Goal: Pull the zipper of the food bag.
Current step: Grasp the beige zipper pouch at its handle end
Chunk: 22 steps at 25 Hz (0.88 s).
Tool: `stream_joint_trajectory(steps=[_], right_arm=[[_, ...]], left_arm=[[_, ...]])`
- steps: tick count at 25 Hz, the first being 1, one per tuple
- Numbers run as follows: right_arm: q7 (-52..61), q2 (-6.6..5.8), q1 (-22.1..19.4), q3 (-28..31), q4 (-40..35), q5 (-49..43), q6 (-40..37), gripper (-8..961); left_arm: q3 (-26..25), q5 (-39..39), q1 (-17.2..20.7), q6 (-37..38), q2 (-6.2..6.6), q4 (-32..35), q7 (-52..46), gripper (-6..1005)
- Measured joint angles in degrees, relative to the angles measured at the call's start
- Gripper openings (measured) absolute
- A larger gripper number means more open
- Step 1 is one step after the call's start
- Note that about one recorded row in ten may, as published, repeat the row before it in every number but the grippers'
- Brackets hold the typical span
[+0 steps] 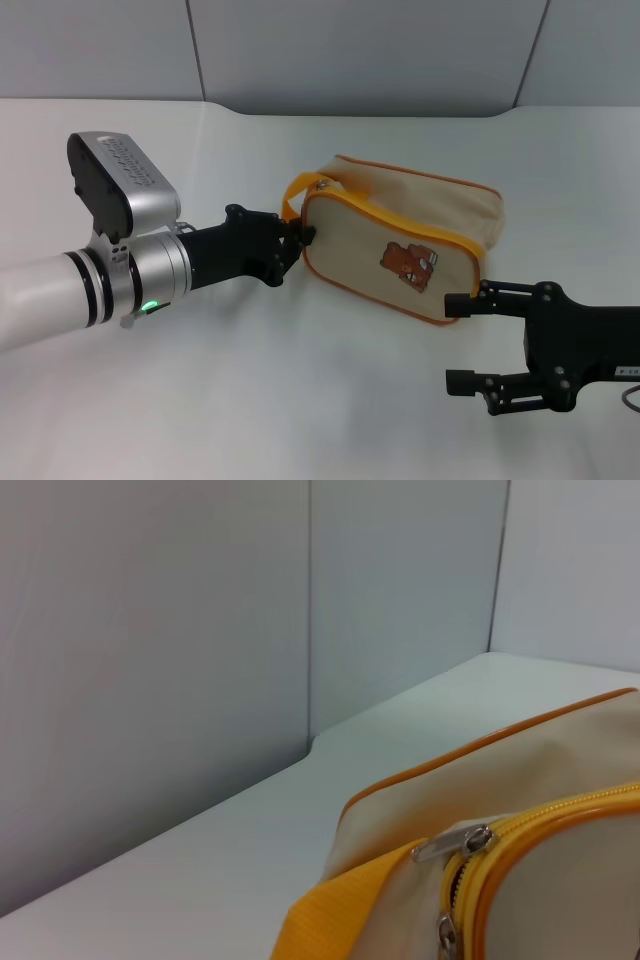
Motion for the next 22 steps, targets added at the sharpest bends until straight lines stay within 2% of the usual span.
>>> stream_joint_trajectory(steps=[11, 17, 18, 19, 22], right_arm=[[-0.28, 0.00, -0.18, 1.46, 0.00, -0.05, -0.07, 816], [-0.31, 0.00, 0.00, 1.49, 0.00, -0.06, -0.31, 816], [-0.31, 0.00, 0.16, 1.48, 0.00, -0.06, -0.41, 816], [-0.31, 0.00, 0.16, 1.48, 0.00, -0.06, -0.41, 816], [-0.32, 0.09, 0.41, 1.49, 0.00, -0.05, -0.50, 816]], left_arm=[[0.00, -3.73, 0.69, 3.07, 0.00, -1.60, 3.61, 70], [0.37, -3.31, 4.94, 9.87, 0.56, 1.19, 2.17, 67], [0.51, -2.83, 7.34, 12.61, 0.79, 3.09, 0.51, 66], [0.51, -2.83, 7.34, 12.61, 0.79, 3.09, 0.51, 66], [0.57, -1.59, 10.71, 17.03, 1.22, 5.37, -1.88, 65]])
